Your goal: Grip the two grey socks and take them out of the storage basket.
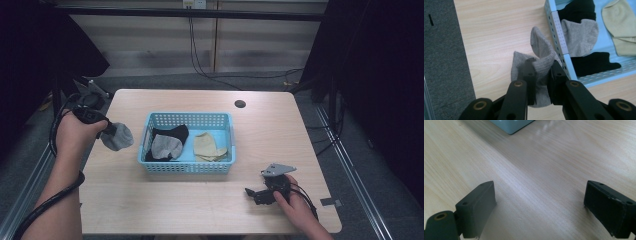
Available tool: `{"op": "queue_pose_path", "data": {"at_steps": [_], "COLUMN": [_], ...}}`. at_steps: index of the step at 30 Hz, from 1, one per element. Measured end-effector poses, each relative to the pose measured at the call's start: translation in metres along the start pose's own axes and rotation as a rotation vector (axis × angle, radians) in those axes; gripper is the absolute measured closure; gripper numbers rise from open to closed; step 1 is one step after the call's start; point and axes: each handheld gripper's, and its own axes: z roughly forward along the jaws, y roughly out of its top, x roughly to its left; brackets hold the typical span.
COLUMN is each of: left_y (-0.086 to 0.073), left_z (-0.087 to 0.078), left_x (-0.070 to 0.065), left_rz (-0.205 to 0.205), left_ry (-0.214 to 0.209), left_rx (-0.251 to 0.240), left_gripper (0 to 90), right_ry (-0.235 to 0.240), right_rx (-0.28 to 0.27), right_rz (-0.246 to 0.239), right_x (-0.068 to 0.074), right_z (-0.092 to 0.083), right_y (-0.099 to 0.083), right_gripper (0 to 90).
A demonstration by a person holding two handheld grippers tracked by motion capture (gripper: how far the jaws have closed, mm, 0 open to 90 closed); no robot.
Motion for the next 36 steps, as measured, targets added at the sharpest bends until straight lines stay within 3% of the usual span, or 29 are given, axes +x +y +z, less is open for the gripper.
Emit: {"op": "queue_pose_path", "data": {"at_steps": [12,15,23,36], "left_y": [-0.012,-0.012,-0.005,0.012], "left_z": [0.034,0.038,0.038,0.05], "left_x": [0.006,0.004,-0.01,-0.044], "left_rz": [-0.026,-0.043,0.016,0.096], "left_ry": [-0.003,-0.003,-0.001,-0.055], "left_rx": [0.029,0.008,-0.036,-0.05], "left_gripper": [77.9,68.7,49.4,46.7], "right_ry": [0.0,0.0,0.0,0.0], "right_rx": [0.0,0.0,-0.001,0.0], "right_rz": [0.0,0.0,0.001,0.0], "right_x": [0.0,0.0,0.0,0.0], "right_z": [0.0,0.0,0.0,0.0], "right_y": [0.0,0.0,0.0,0.0], "right_gripper": [9.7,9.7,9.6,9.6]}}
